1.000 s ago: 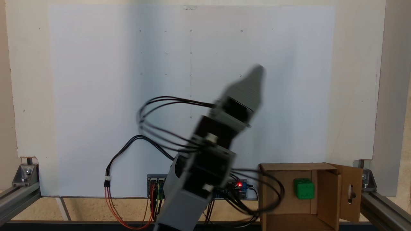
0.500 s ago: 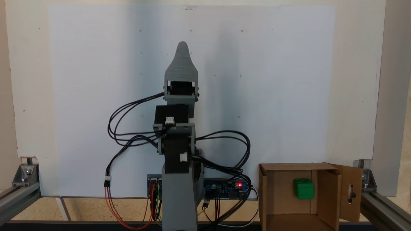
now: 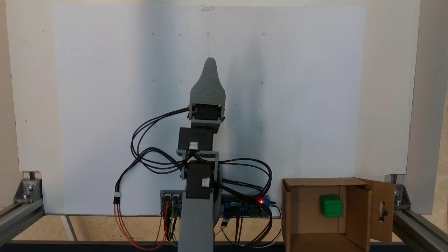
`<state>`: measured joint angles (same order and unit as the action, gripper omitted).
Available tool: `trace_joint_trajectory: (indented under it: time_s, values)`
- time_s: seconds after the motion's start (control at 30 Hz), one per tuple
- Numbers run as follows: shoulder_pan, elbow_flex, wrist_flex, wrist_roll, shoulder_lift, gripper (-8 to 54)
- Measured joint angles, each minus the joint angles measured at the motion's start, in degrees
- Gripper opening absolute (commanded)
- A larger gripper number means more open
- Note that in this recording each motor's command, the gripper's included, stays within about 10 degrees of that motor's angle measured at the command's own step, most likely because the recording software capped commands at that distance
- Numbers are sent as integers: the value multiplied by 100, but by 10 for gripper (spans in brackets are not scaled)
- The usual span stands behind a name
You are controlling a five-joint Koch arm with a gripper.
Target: Grasp a green dice and put it in the bin.
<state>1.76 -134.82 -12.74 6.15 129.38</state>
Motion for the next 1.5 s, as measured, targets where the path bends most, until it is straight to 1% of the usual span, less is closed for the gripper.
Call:
trace_joint_trajectory:
  time_s: [0.13, 0.33, 0.93, 1.5]
  values:
    - [53, -193, -791, 0, 0, 455]
    - [369, -255, -1406, 0, 0, 456]
    - [387, -2637, -5194, 0, 0, 439]
    - [378, -4078, -7005, 9, 0, 440]
